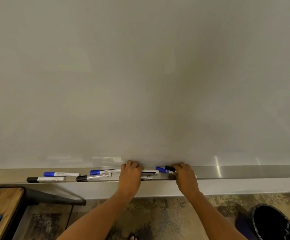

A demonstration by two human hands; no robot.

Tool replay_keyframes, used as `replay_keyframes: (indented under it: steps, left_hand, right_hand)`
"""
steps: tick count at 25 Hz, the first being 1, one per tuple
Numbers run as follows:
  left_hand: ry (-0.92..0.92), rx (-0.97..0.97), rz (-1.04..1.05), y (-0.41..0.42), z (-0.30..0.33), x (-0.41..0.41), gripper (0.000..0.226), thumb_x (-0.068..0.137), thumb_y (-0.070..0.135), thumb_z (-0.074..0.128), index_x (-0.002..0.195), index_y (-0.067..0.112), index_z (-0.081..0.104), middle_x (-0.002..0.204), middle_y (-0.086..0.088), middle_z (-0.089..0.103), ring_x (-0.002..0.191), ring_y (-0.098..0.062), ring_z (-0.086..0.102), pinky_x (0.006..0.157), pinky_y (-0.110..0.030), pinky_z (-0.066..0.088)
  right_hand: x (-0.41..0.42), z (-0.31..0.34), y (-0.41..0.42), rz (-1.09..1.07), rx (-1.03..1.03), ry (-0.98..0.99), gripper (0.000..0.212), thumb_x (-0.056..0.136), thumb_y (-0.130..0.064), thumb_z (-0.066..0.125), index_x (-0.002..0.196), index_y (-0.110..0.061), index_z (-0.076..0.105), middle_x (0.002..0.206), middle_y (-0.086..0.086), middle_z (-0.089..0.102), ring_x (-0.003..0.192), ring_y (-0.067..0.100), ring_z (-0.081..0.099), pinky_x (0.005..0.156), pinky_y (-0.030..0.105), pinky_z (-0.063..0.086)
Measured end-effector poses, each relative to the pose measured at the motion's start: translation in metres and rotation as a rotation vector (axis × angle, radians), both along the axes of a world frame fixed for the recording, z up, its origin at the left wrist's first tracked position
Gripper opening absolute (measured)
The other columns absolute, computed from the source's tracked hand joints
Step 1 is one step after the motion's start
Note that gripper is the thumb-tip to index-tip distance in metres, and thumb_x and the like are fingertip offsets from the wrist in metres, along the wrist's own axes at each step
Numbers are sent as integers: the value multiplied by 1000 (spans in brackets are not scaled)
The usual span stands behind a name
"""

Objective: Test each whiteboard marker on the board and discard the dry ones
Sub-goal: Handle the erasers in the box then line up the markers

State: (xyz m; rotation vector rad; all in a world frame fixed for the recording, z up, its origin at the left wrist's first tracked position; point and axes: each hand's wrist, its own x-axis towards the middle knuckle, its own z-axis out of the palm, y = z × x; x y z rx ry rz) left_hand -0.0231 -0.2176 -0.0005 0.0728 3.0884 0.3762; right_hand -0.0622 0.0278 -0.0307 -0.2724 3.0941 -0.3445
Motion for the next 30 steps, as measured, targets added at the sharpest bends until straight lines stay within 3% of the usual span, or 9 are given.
replay_keyframes:
  steps: [2,7,11,17,23,26,30]
  left_hand:
    - [6,4,37,7,-2,2,28,81,22,78,107,26,74,108,6,71,106,-21,56,93,-37,47]
    - [33,42,69,18,-4,-1,26,78,17,79,102,24,74,103,5,72,101,-21,60,87,-35,51]
    - [22,68,93,23,-8,6,30,72,13,84,97,25,75,100,6,72,98,-20,62,84,-35,53]
    - [77,88,136,1,-10,21,18,80,24,78,97,27,72,99,9,71,94,-17,61,82,-33,52]
    - [87,64,186,-31,-18,38,16,89,26,67,104,26,70,103,8,69,97,-15,58,83,-31,50]
    - [96,90,202,-38,-14,43,15,89,24,66,103,25,70,103,8,68,97,-14,57,83,-30,50]
    - [107,104,227,-49,-13,50,19,86,24,69,106,25,71,105,7,70,99,-15,60,85,-32,52]
  right_hand:
    - [4,1,3,-34,18,95,33,68,-8,90,96,-18,75,93,5,68,85,25,63,71,35,58]
    - [9,5,2,-175,84,260,24,80,-11,78,102,-16,68,91,10,54,82,26,47,70,37,46]
    - [10,1,4,-149,59,240,28,78,-11,82,100,-14,66,88,10,54,76,24,50,62,35,49]
    - [6,-2,-3,-154,-49,115,27,77,-18,85,99,-15,70,97,7,64,77,20,61,58,31,57]
    - [11,-3,-6,-197,-179,94,19,89,-19,74,107,-14,70,104,5,67,88,20,66,66,32,60]
    - [18,-5,-8,-275,-303,96,25,94,-18,68,117,-10,69,112,9,69,95,26,68,73,38,59]
    - [29,-9,-16,-288,-333,153,27,93,-23,68,118,-12,68,107,7,72,91,25,69,71,35,58]
